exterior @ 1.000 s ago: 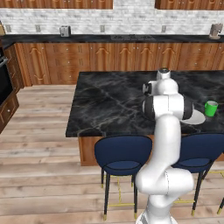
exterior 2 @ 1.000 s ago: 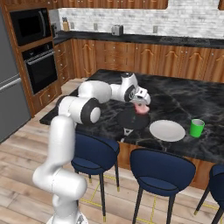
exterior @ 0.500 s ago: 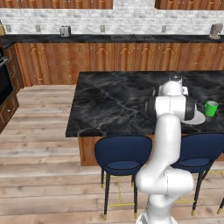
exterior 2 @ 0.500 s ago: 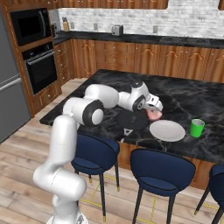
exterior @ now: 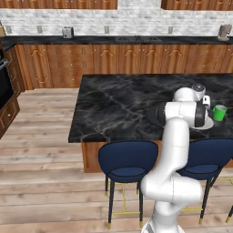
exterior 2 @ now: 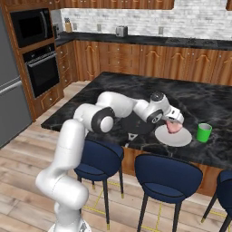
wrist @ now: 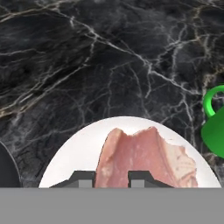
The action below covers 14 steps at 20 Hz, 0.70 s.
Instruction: Pick up the pan with the steak in it and place it on the dining table. Then place the steak on the plate.
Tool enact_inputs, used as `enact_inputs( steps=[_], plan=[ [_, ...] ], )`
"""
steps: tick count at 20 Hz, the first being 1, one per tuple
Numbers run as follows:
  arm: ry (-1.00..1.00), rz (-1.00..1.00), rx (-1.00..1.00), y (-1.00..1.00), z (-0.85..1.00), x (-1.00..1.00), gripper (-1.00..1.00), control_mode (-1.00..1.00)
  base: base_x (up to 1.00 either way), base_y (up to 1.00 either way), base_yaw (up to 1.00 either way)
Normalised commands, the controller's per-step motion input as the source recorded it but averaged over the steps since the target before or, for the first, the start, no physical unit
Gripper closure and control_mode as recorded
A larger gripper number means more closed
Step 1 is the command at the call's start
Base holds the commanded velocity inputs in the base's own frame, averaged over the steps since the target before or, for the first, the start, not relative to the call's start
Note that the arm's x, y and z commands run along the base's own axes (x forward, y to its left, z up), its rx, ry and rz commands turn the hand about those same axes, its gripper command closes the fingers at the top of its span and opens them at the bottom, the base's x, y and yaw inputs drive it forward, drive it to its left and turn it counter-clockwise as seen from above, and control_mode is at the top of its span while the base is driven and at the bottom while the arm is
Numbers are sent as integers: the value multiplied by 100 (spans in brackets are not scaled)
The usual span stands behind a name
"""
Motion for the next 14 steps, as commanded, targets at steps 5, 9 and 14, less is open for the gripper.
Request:
enact_inputs(
  steps=[5, 9, 14],
  plan=[
    [0, -2, -1, -7, -11, -6, 100, -100, 0, 0, 0],
    [0, 0, -3, 0, -18, 0, 100, -100, 0, 0, 0],
    [0, 0, 0, 0, -12, 7, 100, -100, 0, 0, 0]
  ],
)
